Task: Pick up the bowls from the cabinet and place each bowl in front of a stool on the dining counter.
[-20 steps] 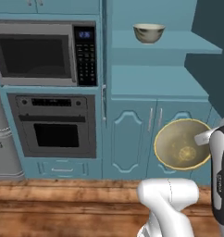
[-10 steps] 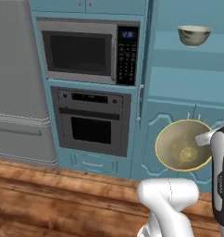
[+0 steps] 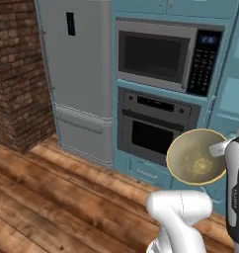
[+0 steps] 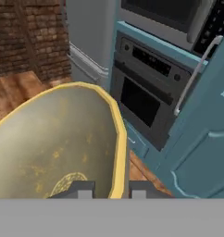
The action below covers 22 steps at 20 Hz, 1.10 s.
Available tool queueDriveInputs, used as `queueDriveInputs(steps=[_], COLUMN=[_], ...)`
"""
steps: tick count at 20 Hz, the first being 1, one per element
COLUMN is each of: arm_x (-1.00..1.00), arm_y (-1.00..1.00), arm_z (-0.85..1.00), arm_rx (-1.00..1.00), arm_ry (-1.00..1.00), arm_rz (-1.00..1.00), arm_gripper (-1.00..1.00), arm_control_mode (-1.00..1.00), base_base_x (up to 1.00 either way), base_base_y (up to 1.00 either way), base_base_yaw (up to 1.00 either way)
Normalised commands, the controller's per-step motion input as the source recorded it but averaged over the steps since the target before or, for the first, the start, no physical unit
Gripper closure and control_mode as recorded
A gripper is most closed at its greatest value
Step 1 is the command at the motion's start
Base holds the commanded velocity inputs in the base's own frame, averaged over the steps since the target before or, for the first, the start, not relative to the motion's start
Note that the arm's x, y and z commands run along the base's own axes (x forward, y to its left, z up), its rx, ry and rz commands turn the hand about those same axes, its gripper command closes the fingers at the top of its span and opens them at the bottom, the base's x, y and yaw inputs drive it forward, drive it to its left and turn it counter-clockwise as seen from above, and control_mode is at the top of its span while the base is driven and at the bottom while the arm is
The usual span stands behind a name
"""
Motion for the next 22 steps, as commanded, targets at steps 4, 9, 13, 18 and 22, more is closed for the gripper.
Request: queueDriveInputs(steps=[4, 9, 13, 18, 22], arm_x=[0.00, 0.00, 0.00, 0.00, 0.00], arm_y=[0.00, 0.00, 0.00, 0.00, 0.00], arm_z=[0.00, 0.00, 0.00, 0.00, 0.00], arm_rx=[0.00, 0.00, 0.00, 0.00, 0.00], arm_ry=[0.00, 0.00, 0.00, 0.00, 0.00], arm_rz=[0.00, 0.00, 0.00, 0.00, 0.00], arm_gripper=[1.00, 1.00, 1.00, 1.00, 1.00], arm_control_mode=[1.00, 1.00, 1.00, 1.00, 1.00], base_base_x=[0.00, 0.05, 0.14, 0.40, 0.78], base_base_y=[0.28, 0.31, 0.23, 0.12, 0.09], base_base_yaw=[0.61, 0.58, 0.56, 0.49, 0.40])
